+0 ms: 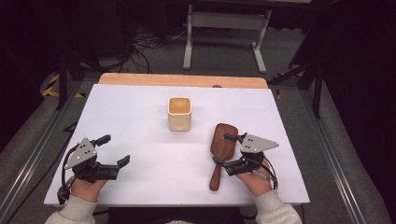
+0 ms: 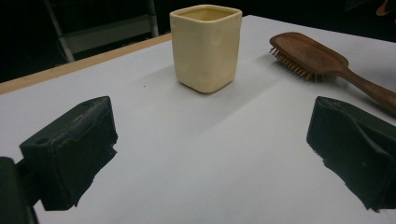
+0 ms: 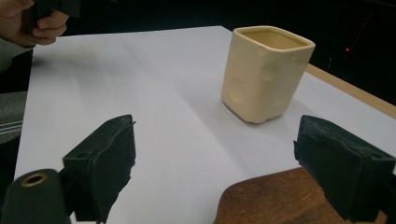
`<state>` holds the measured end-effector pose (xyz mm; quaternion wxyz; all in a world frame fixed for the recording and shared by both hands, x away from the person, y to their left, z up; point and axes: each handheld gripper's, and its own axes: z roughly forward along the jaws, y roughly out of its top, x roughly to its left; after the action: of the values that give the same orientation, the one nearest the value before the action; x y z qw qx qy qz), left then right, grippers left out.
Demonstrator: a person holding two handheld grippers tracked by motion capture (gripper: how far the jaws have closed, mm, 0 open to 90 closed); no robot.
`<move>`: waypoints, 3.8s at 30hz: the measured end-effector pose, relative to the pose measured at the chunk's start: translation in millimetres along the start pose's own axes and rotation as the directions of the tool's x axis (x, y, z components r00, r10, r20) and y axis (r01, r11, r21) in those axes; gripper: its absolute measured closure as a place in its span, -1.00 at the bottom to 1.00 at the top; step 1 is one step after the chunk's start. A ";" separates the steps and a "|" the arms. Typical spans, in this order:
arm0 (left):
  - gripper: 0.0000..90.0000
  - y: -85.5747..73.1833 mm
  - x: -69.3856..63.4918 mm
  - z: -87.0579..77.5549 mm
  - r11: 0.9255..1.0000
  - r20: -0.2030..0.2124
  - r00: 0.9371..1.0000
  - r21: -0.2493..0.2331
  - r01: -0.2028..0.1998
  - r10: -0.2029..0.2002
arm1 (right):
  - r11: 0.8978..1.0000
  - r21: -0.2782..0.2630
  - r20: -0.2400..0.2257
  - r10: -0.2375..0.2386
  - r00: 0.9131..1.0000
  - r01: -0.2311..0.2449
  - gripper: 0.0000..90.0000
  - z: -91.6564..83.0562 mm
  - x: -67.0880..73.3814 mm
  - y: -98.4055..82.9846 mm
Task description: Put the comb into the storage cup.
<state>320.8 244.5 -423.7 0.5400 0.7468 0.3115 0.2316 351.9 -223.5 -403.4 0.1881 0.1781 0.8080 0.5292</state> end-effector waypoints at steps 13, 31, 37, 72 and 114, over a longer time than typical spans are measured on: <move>-0.94 -0.2 -0.2 0.1 1.000 -0.001 1.000 0.000 -0.002 0.002 | 0.998 0.064 -0.114 -0.011 0.993 0.018 -0.33 27.5 7.9 16.0; -0.94 -0.5 1.0 -1.1 1.000 -0.007 1.000 0.000 0.002 -0.002 | 0.943 0.324 -0.207 -0.006 0.978 0.074 0.99 46.6 11.2 21.2; -0.94 -0.6 0.9 -0.5 1.000 -0.007 1.000 -0.001 0.001 -0.001 | 0.885 0.450 -0.236 -0.014 0.972 0.122 0.99 49.8 6.6 22.4; -0.94 -0.7 0.2 0.6 1.000 -0.005 1.000 0.004 0.003 -0.003 | 0.650 0.724 -0.305 0.004 0.952 0.229 0.99 57.4 19.3 6.8; -0.98 -5.5 4.1 -2.7 0.999 -0.034 0.999 -0.039 0.014 -0.015 | 0.569 0.809 -0.165 -0.025 0.986 0.150 0.99 18.4 -24.4 -12.6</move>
<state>320.6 250.4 -428.1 0.5508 0.7298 0.3214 0.2464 380.9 -225.7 -419.0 0.0555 0.1683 0.9794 0.0971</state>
